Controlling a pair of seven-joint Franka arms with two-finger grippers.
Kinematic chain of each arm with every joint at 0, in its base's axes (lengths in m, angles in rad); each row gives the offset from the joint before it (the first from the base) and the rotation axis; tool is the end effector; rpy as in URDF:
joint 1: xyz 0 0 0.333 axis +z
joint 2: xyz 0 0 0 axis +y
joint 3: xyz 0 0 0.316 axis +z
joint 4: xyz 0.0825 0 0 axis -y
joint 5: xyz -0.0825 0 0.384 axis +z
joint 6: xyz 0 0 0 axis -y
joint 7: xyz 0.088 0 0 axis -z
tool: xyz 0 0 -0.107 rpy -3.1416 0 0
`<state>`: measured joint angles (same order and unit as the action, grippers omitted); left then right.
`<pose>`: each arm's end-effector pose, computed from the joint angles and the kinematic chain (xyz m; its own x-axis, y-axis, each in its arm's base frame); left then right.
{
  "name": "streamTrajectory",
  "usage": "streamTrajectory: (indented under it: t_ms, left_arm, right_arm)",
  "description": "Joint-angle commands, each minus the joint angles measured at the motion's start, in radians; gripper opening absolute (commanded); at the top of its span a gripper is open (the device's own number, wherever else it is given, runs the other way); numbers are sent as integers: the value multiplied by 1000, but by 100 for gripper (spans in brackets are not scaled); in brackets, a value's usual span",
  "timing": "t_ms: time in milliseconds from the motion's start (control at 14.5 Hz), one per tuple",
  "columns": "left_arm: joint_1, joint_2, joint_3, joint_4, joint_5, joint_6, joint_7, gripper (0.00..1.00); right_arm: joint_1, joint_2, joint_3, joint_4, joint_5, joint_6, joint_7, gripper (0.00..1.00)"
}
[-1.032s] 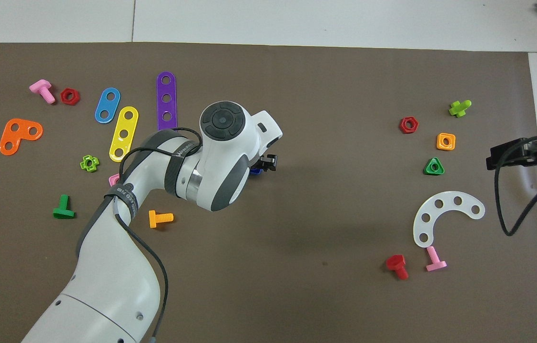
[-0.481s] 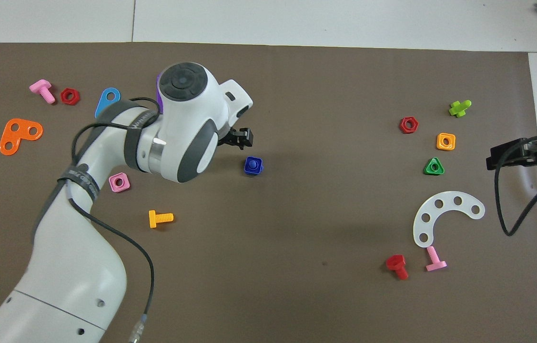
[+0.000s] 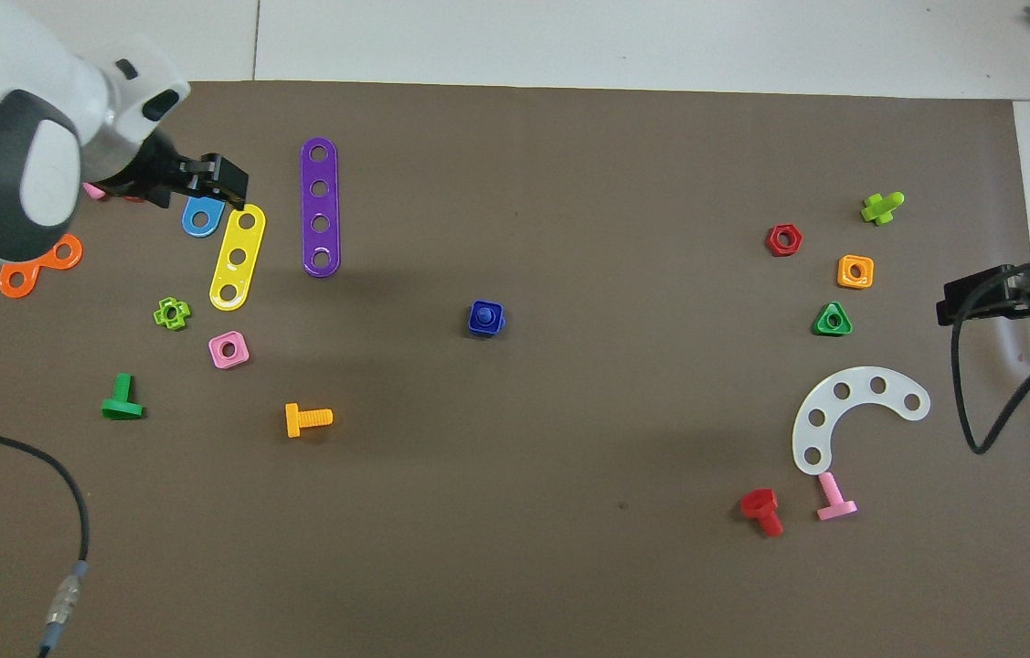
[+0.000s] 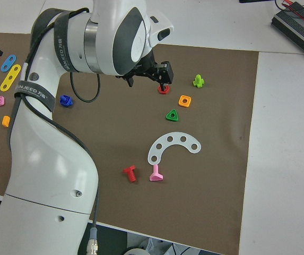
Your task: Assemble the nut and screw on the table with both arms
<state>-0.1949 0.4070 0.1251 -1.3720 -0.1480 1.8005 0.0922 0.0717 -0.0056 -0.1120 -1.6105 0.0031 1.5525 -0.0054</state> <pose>0.6798 -0.0746 0.4888 0.9898 -0.1388 0.0322 -0.1412 -0.9856 0.0928 0.5492 -0.0220 0.6073 0.9980 -0.0347 -0.0524 -0.0350 -0.9994 -0.0040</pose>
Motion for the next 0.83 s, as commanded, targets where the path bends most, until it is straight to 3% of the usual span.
streamTrajectory:
  t_ms: [0,138,344,757]
  left_arm:
    - [92,-79,-13,-77,19,-21,125,93]
    - [144,-129,-8,-133,21,-26,191,93]
    - [160,-224,-10,-217,143,-46,198,93]
    - [141,-346,-19,-219,148,-184,120,96]
  right_arm:
    - [-7,-17,9,-16,-11,14,4,100]
    - [-7,-19,11,-16,-9,14,12,100]
    - [-9,-19,9,-17,-2,15,16,100]
    - [-7,-22,9,-22,0,5,8,100]
